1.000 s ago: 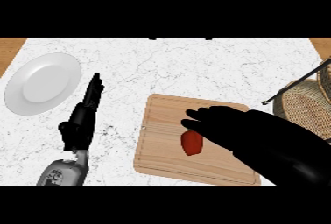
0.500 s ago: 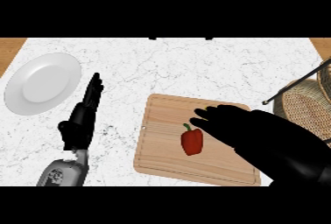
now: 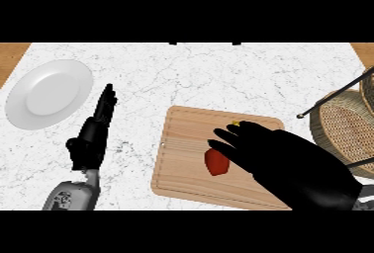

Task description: Pick the bell pepper from the cutting board and place it in the tiered basket

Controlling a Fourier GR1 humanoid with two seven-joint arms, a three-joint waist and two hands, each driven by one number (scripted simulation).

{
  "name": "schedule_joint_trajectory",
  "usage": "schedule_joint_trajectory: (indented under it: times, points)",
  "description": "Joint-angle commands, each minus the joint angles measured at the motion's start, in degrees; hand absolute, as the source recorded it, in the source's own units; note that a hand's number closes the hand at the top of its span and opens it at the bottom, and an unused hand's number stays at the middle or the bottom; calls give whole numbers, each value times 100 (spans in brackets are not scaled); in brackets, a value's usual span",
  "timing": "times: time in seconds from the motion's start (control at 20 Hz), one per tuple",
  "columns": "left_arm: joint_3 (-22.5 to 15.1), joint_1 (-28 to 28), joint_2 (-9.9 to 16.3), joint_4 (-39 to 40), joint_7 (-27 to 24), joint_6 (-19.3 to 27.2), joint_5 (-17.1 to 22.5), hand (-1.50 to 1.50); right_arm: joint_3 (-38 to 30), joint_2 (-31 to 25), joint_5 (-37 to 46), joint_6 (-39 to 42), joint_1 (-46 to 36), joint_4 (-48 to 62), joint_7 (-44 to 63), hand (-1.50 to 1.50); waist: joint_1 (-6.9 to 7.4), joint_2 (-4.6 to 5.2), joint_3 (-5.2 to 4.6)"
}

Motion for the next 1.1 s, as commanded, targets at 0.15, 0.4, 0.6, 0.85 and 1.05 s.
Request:
schedule_joint_trajectory:
  times: [0.15, 0.4, 0.6, 0.85, 1.05]
  points:
    - [9, -43, -143, 29, -54, -3, -136, 0, 52, 414, 1283, 43, -39, 472, -671, -150, 0, 4, 0]
    - [-21, -46, -236, 150, -184, 51, -291, 0, 90, 604, 2063, -334, 122, 1021, -1066, -150, -1, 6, 0]
    - [-47, 166, -298, -203, 34, 62, -338, 0, 28, 755, 2359, -246, 501, 1058, -1252, -150, -9, -2, -1]
    - [37, 32, -213, -599, 562, -45, -351, 0, -256, 958, 2424, 7, 321, 1571, -1650, -150, 3, -2, -1]
    - [281, -406, -286, 379, 20, -124, -280, 0, -585, 863, 2447, -109, 281, 1816, -2396, -150, -20, 8, -1]
